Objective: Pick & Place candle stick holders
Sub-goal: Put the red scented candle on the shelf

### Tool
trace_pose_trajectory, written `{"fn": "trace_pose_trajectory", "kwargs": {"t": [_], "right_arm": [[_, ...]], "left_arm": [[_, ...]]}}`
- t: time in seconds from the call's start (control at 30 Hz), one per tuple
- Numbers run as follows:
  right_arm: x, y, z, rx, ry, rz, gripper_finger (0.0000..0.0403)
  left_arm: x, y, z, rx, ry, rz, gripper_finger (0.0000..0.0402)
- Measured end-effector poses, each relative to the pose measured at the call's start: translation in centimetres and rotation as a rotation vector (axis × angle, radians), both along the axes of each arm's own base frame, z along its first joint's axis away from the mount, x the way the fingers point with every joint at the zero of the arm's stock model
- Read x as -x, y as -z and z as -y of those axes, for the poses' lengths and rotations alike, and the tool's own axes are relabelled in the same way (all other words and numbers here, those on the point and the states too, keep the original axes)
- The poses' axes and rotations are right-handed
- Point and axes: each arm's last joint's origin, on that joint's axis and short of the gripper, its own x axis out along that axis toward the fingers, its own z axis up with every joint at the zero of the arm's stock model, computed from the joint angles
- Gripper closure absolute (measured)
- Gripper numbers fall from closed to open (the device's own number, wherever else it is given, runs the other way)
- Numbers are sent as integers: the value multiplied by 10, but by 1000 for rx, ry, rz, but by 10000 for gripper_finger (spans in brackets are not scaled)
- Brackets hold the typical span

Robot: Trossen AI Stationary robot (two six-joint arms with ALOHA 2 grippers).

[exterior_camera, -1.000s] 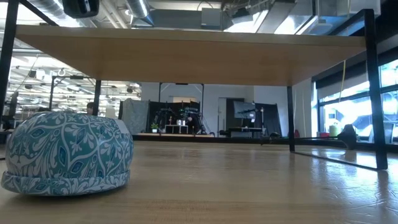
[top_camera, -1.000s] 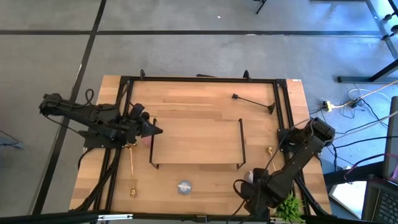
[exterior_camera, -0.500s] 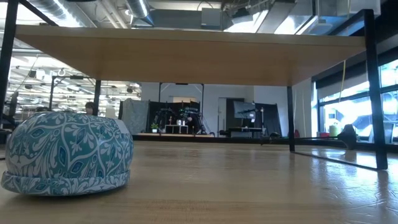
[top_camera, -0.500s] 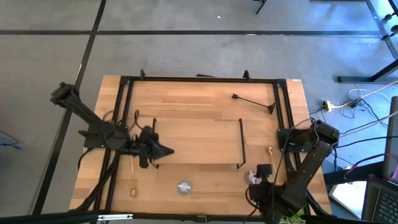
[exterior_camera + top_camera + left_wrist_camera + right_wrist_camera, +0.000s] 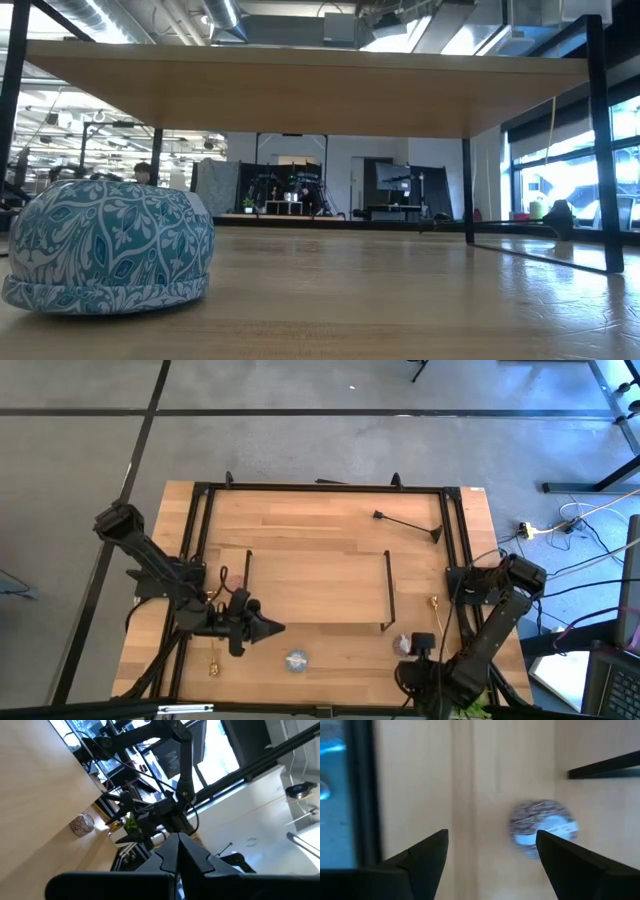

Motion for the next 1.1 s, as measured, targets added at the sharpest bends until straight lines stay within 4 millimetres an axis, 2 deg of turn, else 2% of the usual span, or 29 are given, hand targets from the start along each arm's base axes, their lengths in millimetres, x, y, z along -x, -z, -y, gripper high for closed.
{"fn": "trace_pose_trajectory", "kwargs": {"t": [0.17, 0.37, 0.47, 0.57, 0.7, 0.9, 1.0, 1.1], "right_arm": [[-2, 3, 8, 75, -91, -39, 111], [-3, 6, 0, -31, -200, -109, 112], [-2, -1, -8, -75, -196, -83, 112], [-6, -16, -17, -130, -208, -47, 112], [-14, -37, -24, -146, -186, 79, 112], [-10, -32, -15, -87, -65, 49, 112], [-10, -30, -15, -98, -52, 71, 112], [-5, -30, -6, -110, -47, 98, 112]], "left_arm": [[2, -2, 2, 11, -17, 7, 400], [1, -15, 6, -13, -27, 34, 399], [0, -21, 7, -42, -32, 46, 400], [0, -23, 7, -52, -34, 51, 398], [0, -23, 7, -73, -37, 51, 399], [-2, -23, 5, -104, -53, 49, 398], [-4, -23, 3, -107, -64, 45, 399], [-5, -22, 1, -117, -76, 35, 399]]}}
